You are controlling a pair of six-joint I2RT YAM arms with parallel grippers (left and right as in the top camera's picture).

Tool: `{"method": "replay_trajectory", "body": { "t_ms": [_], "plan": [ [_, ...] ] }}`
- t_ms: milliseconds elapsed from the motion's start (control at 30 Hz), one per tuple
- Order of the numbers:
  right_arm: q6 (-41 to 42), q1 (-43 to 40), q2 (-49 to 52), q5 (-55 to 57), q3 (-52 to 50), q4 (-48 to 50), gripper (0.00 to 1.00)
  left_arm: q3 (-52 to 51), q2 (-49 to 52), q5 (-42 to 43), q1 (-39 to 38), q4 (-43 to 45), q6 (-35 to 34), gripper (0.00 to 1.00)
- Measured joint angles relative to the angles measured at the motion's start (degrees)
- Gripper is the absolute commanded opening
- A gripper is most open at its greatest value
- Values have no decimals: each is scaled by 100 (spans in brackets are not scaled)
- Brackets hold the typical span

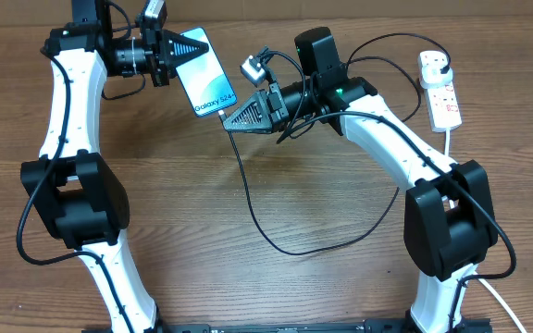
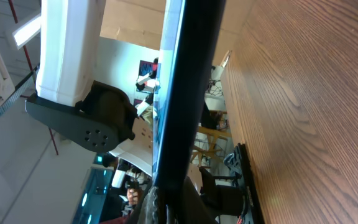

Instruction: Plug charger to phone and switch on socket

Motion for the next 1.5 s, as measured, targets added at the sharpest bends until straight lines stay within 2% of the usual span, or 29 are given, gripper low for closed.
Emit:
{"method": "replay_trajectory", "body": {
  "t_ms": [1500],
  "plan": [
    [87,0,0,-87,0,0,4,0,0,-345,-107,-131,2,4]
  ]
}}
